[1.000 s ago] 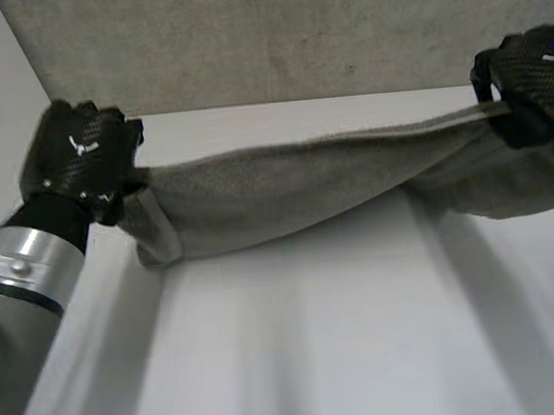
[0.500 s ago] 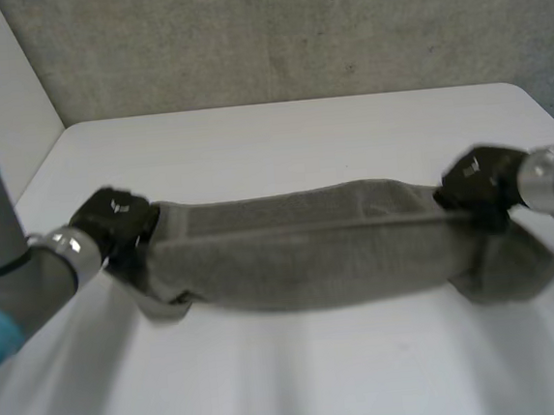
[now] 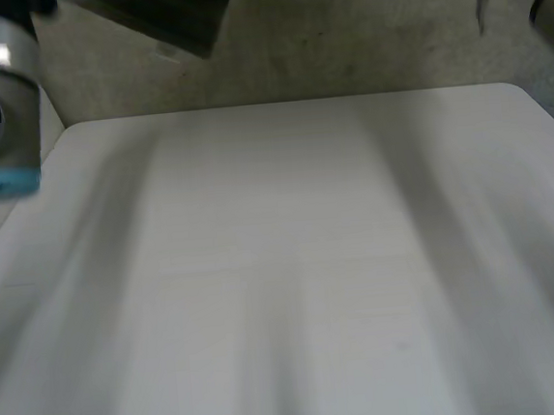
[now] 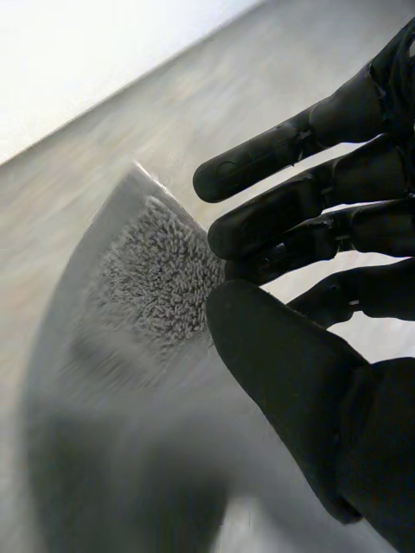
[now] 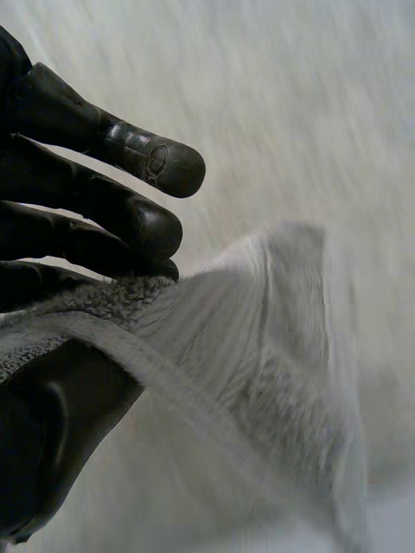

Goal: Fold the laundry

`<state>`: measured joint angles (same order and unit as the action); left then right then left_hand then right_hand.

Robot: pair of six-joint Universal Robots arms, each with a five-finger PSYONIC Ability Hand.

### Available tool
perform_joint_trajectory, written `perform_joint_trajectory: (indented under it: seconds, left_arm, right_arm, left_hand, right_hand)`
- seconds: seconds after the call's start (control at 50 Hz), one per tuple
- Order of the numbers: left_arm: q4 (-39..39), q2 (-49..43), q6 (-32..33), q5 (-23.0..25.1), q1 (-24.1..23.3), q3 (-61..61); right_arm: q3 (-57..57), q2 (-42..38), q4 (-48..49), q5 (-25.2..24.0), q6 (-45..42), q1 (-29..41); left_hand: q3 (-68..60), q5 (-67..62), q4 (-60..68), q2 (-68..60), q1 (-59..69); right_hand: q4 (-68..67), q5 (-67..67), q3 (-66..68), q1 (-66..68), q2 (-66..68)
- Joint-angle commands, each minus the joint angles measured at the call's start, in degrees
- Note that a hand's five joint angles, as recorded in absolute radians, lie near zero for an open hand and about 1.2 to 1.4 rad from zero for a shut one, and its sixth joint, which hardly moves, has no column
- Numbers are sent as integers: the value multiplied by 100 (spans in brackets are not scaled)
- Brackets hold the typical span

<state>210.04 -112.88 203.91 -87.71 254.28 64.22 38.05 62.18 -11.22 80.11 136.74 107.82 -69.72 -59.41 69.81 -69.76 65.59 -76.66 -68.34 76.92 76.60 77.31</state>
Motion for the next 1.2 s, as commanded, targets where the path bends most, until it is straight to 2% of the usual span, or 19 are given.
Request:
perform_joint_trajectory:
  seconds: [0.02,0.04,0.14,0.3,0.42,0.5,0.58,0.7,0.74,0.76,0.78,0.8,0.84,0.98,1.08,1.14,1.16,1.18,1.2]
  left_arm:
    - [-78,-41,79,789,87,1635]
    - [-77,-42,79,791,87,1638]
    - [195,-244,185,1063,87,2552]
    - [661,-815,1097,1090,95,3737]
    - [600,-745,1485,1090,113,4011]
    - [451,-403,1748,1081,262,4177]
    - [345,-165,1767,1072,385,4257]
    - [125,345,1687,1055,526,4477]
    - [81,451,1687,1046,535,4538]
    - [72,546,1687,1046,561,4617]
    - [81,617,1687,1063,596,4687]
    - [81,618,1687,1063,596,4688]
    - [99,679,1696,1063,675,4758]
    - [125,609,1679,1072,772,4767]
    - [134,565,1626,1072,772,4758]
    - [125,574,1600,1063,781,4758]
    - [116,591,1591,1055,790,4767]
    - [99,617,1565,1055,798,4784]
    - [99,618,1564,1055,799,4784]
  right_arm:
    - [1553,-5,-645,-223,-104,-15]
    - [1557,-4,-644,-223,-104,-15]
    - [2986,-83,48,-513,-95,-33]
    - [4394,-452,1103,-453,-112,-41]
    - [4686,-426,1113,-426,-130,-50]
    - [4896,38,1122,-426,-121,-68]
    - [5195,478,1122,-461,-95,-217]
    - [5468,681,1113,-417,-51,-296]
    - [5678,699,1113,-399,-25,-454]
    - [5679,699,1113,-399,-25,-454]
    - [5775,690,1113,-408,1,-550]
    - [5776,690,1113,-408,2,-551]
    - [5907,637,1105,-417,220,-665]
    - [6004,593,1105,-513,1072,-972]
    - [6101,593,1113,-584,1522,-1184]
    - [6224,628,1113,-645,1531,-1360]
    - [6285,654,1113,-706,1531,-1455]
    - [6346,690,1113,-785,1522,-1517]
    - [6347,690,1113,-786,1522,-1518]
  left_hand:
    - [-1028,-1059,1019,-1024,1441]
    - [-1028,-1059,1019,-1024,1441]
    - [-1028,-1059,1019,-1024,1441]
    - [-1028,-1059,1019,-1024,1441]
    - [-1028,-1059,1019,-1024,1441]
    - [-1028,-1059,1019,-1024,1441]
    - [-1028,-1059,1019,-1024,1441]
    - [-1028,-1059,1019,-1024,1441]
    - [-1028,-1059,1019,-1024,1441]
    - [-1028,-1059,1019,-1024,1441]
    - [-1028,-1059,1019,-1024,1441]
    - [-1028,-1059,1019,-1024,1441]
    - [-1028,-1059,1019,-1024,1441]
    - [-1028,-1059,1019,-1024,1441]
    - [-1028,-1059,1019,-1024,1441]
    - [-1028,-1059,1019,-1024,1441]
    - [-1028,-1059,1019,-1024,1441]
    - [-1028,-1059,1019,-1024,1441]
    - [-1028,-1059,1019,-1024,1441]
  right_hand:
    - [-334,-166,308,340,269]
    - [-334,-166,308,340,269]
    - [-334,-166,308,340,269]
    - [-334,-166,308,340,269]
    - [-334,-166,308,340,269]
    - [-334,-166,308,340,269]
    - [-334,-166,308,340,269]
    - [-334,-166,308,340,269]
    - [1751,1919,-1777,-1745,-1816]
    - [1762,1931,-1789,-1757,-1827]
    - [2479,2647,-2505,-2473,-2544]
    - [2486,2654,-2512,-2480,-2551]
    - [3457,3625,-3483,-3451,-3522]
    - [4150,4319,-4176,-4144,-4215]
    - [4050,4219,-4076,-4044,-4115]
    - [3327,3495,-3353,-3321,-3392]
    - [2561,2729,-2587,-2555,-2626]
    - [1021,1189,-1047,-1015,-1086]
    - [1006,1174,-1032,-1000,-1071]
